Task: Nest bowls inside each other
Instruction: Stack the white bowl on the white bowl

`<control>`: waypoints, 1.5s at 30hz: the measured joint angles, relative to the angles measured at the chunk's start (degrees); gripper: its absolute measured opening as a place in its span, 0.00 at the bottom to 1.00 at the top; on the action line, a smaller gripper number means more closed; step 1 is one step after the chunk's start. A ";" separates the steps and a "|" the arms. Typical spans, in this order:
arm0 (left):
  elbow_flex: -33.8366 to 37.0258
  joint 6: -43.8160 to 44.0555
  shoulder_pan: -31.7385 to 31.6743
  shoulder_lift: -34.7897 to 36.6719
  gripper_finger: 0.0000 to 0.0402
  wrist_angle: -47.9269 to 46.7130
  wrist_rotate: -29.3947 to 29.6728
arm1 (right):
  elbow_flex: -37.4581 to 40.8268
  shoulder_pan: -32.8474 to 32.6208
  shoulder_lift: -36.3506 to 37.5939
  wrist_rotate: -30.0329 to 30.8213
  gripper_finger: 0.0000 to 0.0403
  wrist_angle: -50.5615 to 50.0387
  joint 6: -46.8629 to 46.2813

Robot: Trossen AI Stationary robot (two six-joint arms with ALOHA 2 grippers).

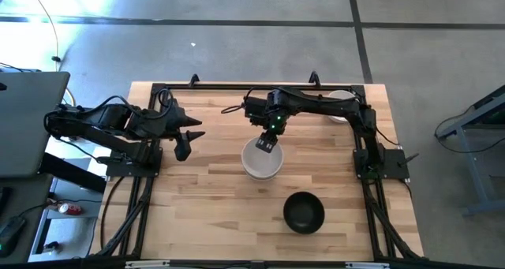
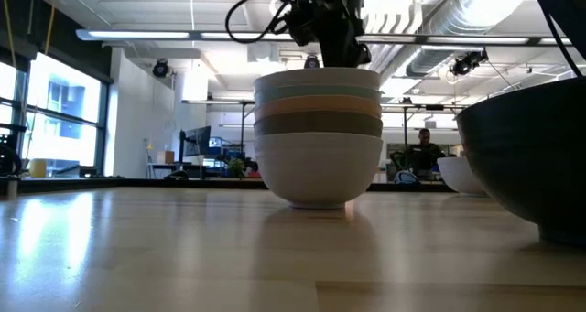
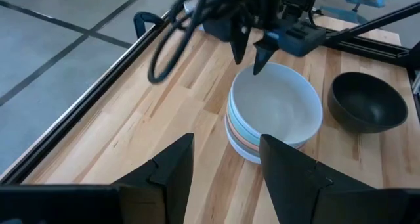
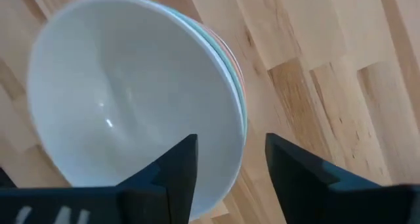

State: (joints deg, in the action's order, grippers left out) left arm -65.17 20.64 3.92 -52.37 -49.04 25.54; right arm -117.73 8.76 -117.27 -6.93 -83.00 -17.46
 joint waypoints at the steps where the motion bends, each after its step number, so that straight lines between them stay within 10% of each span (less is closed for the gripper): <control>1: 0.00 0.00 0.00 -0.01 0.41 -0.02 0.00 | -0.85 0.12 0.00 0.24 0.42 -0.49 0.35; 31: 0.07 -1.70 -0.59 -1.47 0.41 4.47 -0.68 | -7.51 24.28 6.64 6.97 0.37 -6.94 5.12; 45: 0.04 0.07 -0.57 -3.15 0.41 5.56 -1.03 | 9.59 35.95 11.06 7.43 0.31 -7.00 5.84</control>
State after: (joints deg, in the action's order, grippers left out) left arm -65.12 20.71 3.36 -55.52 -43.48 24.51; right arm -108.14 44.71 -106.21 0.50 -90.00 -11.62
